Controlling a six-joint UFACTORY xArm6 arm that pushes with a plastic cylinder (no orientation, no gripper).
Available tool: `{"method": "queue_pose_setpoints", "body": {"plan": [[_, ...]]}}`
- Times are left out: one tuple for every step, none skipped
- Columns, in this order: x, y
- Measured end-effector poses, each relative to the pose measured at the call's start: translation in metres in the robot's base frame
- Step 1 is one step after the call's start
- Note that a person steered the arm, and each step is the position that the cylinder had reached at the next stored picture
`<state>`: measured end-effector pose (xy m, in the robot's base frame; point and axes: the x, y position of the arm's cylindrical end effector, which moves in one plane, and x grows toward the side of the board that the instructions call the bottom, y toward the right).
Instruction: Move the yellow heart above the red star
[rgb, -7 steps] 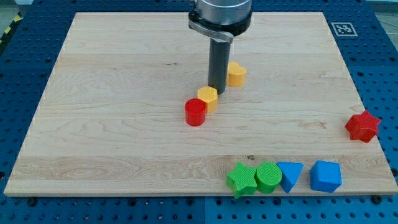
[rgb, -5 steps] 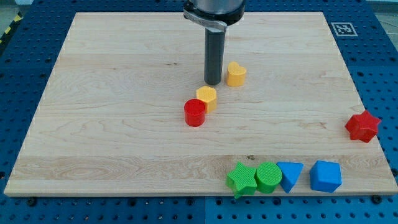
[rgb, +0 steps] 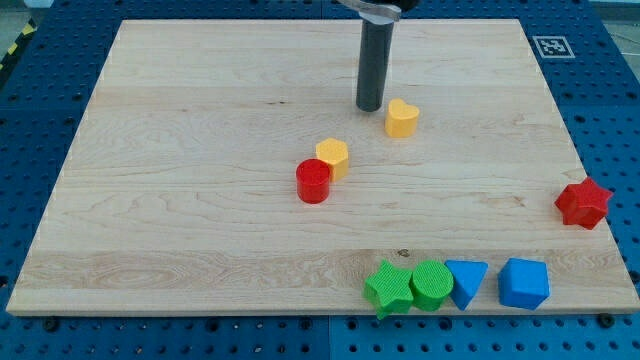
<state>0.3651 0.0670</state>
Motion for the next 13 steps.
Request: {"method": "queue_pose_setpoints", "body": {"plan": [[0.004,0.021],[0.016,0.016],[0.027,-0.005],[0.028,-0.003],[0.034,0.018],[0.049,0.021],[0.054,0.021],[0.052,0.028],[0.052,0.036],[0.052,0.038],[0.053,0.047],[0.053,0.047],[0.053,0.056]]}}
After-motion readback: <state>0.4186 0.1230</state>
